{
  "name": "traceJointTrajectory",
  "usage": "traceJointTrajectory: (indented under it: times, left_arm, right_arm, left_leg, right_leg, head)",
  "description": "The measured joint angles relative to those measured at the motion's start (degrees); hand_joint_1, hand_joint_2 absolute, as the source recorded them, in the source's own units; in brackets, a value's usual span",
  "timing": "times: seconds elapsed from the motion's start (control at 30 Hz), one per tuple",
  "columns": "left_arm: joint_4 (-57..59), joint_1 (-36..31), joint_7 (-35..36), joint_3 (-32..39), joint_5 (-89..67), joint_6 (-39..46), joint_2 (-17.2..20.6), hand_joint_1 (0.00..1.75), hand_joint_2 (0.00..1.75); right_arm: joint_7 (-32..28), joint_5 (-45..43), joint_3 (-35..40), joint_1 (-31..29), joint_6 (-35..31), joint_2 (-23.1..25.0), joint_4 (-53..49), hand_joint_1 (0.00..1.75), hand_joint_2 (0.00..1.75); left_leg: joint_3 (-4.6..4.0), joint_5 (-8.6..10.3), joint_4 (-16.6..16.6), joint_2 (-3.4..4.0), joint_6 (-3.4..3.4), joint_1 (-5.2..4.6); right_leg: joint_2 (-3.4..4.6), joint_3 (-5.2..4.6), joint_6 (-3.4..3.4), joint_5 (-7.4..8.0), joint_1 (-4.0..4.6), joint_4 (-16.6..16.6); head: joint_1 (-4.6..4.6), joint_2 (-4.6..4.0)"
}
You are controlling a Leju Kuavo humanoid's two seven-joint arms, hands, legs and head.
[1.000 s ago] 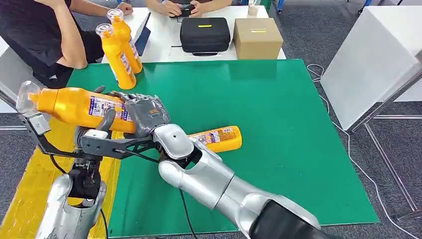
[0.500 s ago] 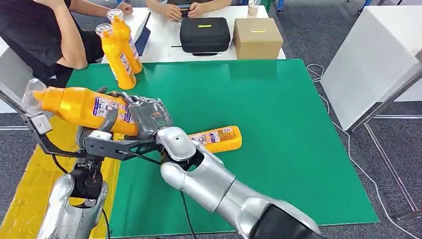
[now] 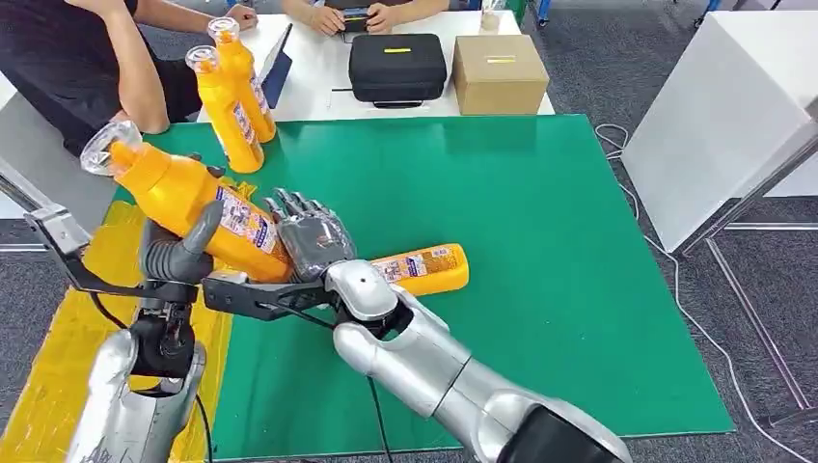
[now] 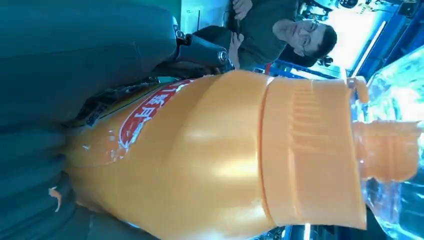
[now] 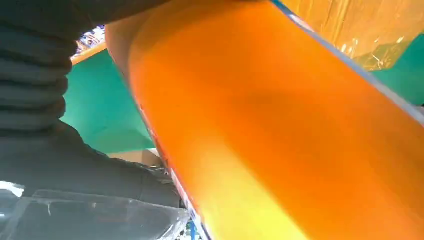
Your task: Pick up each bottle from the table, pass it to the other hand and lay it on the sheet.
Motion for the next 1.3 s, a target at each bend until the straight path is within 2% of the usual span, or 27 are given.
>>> traceJointTrajectory:
  times: [0.73,1.0,1.3]
  left_arm:
    - [-0.9,-1.0,-0.4,0.1,-0.6,1.2,-0.5,1.75,1.75]
    - [0.0,-0.4,-1.7,4.7,-0.1,2.6,0.2,1.75,1.75]
    - [1.6,-0.2,-1.8,7.4,0.7,2.6,0.8,1.75,1.75]
  right_arm:
    - [-1.6,-1.9,-2.7,2.8,-1.4,-5.0,-6.6,0.00,0.00]
    - [-2.7,-1.9,-5.7,4.6,-2.4,-8.6,-16.7,0.00,0.00]
    - [-2.9,-1.7,-8.5,5.1,-2.2,-11.1,-22.1,0.00,0.00]
  left_leg:
    - [-0.01,0.00,0.0,-0.01,0.00,0.00]
    - [-0.01,0.00,0.0,-0.01,0.00,0.01]
    - [-0.02,0.00,0.0,-0.03,0.01,-0.01]
  right_leg:
    - [0.00,0.01,0.00,0.00,0.00,0.0]
    - [0.00,0.01,0.00,0.00,0.00,0.0]
    - [-0.01,0.01,0.00,0.00,0.00,0.0]
  head:
    - [0.02,0.00]
    - [0.00,0.00]
    - [0.00,0.00]
